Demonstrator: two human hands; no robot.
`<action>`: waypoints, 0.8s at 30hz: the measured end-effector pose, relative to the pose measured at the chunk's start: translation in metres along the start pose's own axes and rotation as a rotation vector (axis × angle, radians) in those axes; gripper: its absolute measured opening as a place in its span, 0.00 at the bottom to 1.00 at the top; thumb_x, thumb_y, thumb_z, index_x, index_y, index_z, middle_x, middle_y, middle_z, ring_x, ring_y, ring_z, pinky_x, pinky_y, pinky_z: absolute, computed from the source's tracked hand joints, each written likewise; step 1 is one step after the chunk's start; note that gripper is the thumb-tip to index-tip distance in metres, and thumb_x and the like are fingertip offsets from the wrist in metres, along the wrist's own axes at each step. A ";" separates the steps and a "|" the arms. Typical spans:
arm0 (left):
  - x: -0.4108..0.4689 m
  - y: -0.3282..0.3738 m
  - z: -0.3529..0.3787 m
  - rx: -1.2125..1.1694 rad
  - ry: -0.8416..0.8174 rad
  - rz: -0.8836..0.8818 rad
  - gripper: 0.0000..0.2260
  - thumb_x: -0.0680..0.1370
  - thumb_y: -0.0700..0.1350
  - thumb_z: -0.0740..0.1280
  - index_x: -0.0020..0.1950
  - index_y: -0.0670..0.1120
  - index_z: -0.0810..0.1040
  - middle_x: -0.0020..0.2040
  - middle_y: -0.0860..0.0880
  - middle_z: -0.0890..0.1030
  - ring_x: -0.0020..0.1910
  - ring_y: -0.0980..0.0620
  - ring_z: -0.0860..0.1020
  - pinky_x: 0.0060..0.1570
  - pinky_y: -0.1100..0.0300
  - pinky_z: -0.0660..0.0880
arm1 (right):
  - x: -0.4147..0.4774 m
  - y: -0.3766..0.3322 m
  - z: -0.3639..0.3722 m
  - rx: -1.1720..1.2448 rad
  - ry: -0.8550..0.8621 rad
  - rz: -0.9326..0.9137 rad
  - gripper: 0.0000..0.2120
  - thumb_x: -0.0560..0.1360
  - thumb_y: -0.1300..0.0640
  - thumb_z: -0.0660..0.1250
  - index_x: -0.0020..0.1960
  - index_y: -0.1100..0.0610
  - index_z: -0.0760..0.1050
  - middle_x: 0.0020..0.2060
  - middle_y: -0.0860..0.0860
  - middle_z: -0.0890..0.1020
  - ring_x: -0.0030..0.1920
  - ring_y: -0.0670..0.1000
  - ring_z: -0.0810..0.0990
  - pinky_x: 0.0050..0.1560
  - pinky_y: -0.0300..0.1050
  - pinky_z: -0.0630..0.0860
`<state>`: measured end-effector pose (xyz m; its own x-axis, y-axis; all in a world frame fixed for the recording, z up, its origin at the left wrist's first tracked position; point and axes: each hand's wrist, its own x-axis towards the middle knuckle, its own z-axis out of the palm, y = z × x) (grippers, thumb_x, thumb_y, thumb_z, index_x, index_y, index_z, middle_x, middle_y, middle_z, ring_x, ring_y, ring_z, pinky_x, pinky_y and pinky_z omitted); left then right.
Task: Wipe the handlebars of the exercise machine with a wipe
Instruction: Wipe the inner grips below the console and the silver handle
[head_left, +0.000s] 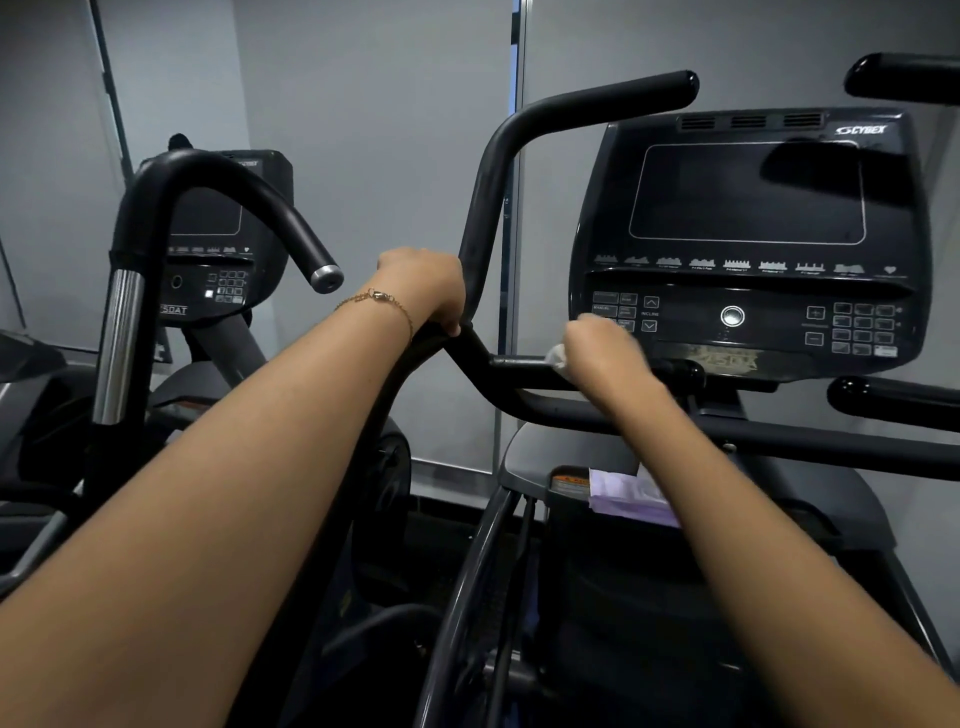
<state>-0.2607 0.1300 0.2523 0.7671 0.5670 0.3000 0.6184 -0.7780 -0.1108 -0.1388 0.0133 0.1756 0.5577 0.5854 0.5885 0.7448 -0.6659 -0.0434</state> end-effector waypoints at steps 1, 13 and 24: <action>-0.001 -0.001 0.000 0.003 -0.001 0.002 0.18 0.74 0.52 0.69 0.60 0.45 0.74 0.48 0.48 0.74 0.54 0.44 0.75 0.48 0.54 0.69 | -0.010 0.012 -0.001 0.002 0.047 0.065 0.09 0.75 0.62 0.62 0.48 0.67 0.77 0.47 0.61 0.75 0.51 0.60 0.76 0.42 0.45 0.65; -0.007 0.027 0.007 0.184 0.048 -0.017 0.11 0.78 0.39 0.59 0.59 0.44 0.74 0.51 0.47 0.77 0.49 0.47 0.77 0.47 0.57 0.71 | -0.017 -0.025 0.031 0.024 0.092 -0.014 0.10 0.76 0.69 0.57 0.53 0.67 0.76 0.53 0.59 0.71 0.54 0.59 0.70 0.42 0.45 0.65; -0.004 0.020 0.006 0.269 0.055 -0.011 0.11 0.78 0.41 0.61 0.60 0.45 0.73 0.45 0.49 0.73 0.34 0.51 0.68 0.28 0.61 0.56 | -0.004 -0.049 0.040 0.080 0.086 0.065 0.11 0.77 0.68 0.58 0.55 0.68 0.75 0.57 0.59 0.70 0.58 0.60 0.69 0.50 0.49 0.72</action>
<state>-0.2501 0.1140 0.2433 0.7543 0.5534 0.3531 0.6553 -0.6678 -0.3532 -0.1631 0.0616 0.1430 0.5752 0.4981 0.6489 0.7365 -0.6605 -0.1459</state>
